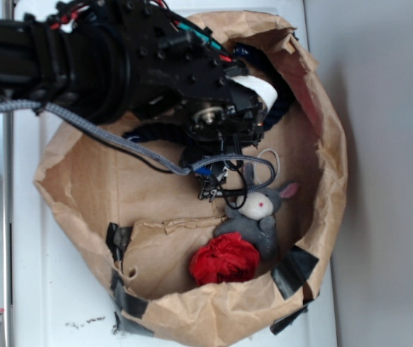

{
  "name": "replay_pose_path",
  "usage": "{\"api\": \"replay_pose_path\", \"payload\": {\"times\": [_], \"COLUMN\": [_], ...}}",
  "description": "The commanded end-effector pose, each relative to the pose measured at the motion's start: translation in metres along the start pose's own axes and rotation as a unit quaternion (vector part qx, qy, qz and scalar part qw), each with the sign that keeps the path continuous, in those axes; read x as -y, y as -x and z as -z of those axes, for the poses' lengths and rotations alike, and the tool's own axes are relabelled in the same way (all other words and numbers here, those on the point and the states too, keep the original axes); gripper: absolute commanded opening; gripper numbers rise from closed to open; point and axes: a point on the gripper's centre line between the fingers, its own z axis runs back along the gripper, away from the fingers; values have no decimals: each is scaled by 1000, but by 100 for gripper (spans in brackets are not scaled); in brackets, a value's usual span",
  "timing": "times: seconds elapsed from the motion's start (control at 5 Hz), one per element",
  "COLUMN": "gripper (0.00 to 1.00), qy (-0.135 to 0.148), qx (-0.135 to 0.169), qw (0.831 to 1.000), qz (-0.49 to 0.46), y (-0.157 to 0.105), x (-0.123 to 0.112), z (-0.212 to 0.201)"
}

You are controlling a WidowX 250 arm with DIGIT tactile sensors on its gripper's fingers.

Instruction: Grab the blue rope.

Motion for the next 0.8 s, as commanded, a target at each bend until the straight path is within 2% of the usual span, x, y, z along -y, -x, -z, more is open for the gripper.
{"api": "replay_pose_path", "payload": {"times": [0.0,0.2,0.6], "gripper": [0,0,0], "qy": [11,28,75], "qx": [8,28,80], "qw": [1000,999,994], "qz": [0,-10,-30], "y": [6,2,4], "x": [5,-4,-27], "z": [-10,-32,-104]}}
